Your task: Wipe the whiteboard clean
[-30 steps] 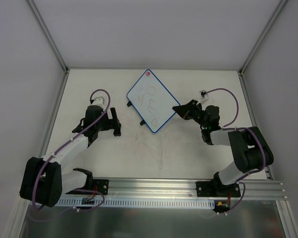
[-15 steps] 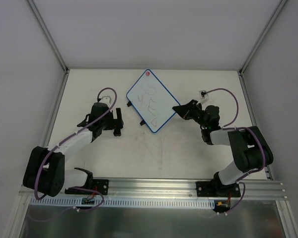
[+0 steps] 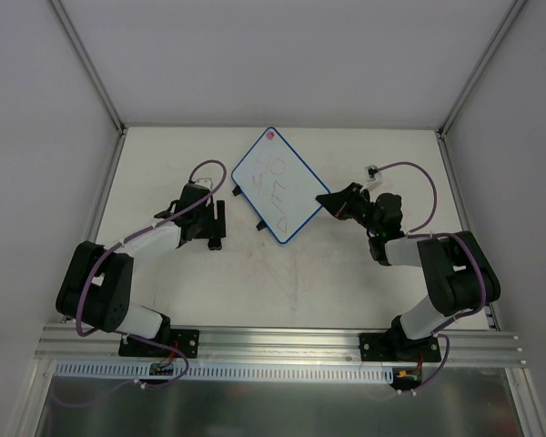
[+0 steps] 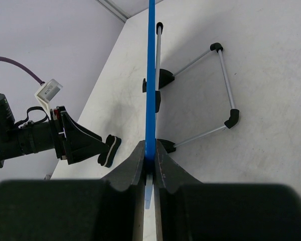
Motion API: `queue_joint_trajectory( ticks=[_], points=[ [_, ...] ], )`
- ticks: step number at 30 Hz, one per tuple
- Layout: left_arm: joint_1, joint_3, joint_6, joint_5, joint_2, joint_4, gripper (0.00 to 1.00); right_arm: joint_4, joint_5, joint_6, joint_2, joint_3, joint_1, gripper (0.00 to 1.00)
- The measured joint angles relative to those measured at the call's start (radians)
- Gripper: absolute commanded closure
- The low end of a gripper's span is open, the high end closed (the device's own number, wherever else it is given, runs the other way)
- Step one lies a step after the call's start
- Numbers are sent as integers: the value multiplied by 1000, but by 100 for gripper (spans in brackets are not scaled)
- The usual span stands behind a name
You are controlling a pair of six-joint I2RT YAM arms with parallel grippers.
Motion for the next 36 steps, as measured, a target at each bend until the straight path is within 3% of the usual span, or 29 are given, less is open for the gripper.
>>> queue_joint_trajectory(
  ticks=[8, 10, 12, 17, 20, 22, 36],
  points=[
    [0, 24, 0, -6, 36, -45, 34, 3, -4, 1, 6, 4, 0, 100],
    [0, 39, 0, -5, 53, -51, 45, 3, -4, 1, 8, 5, 0, 100],
    [0, 52, 3, -2, 66, -59, 49, 3, -5, 1, 10, 6, 0, 100],
    [0, 62, 6, 2, 73, -65, 49, 3, -7, 1, 12, 9, 0, 100],
    [0, 62, 7, 2, 74, -70, 39, 3, -7, 1, 13, 10, 0, 100],
    [-1, 62, 10, 1, 74, -73, 37, 3, -7, 1, 13, 10, 0, 100],
    [-47, 76, 18, -20, 76, -99, 45, 3, -10, 11, 14, 10, -2, 100]
  ],
)
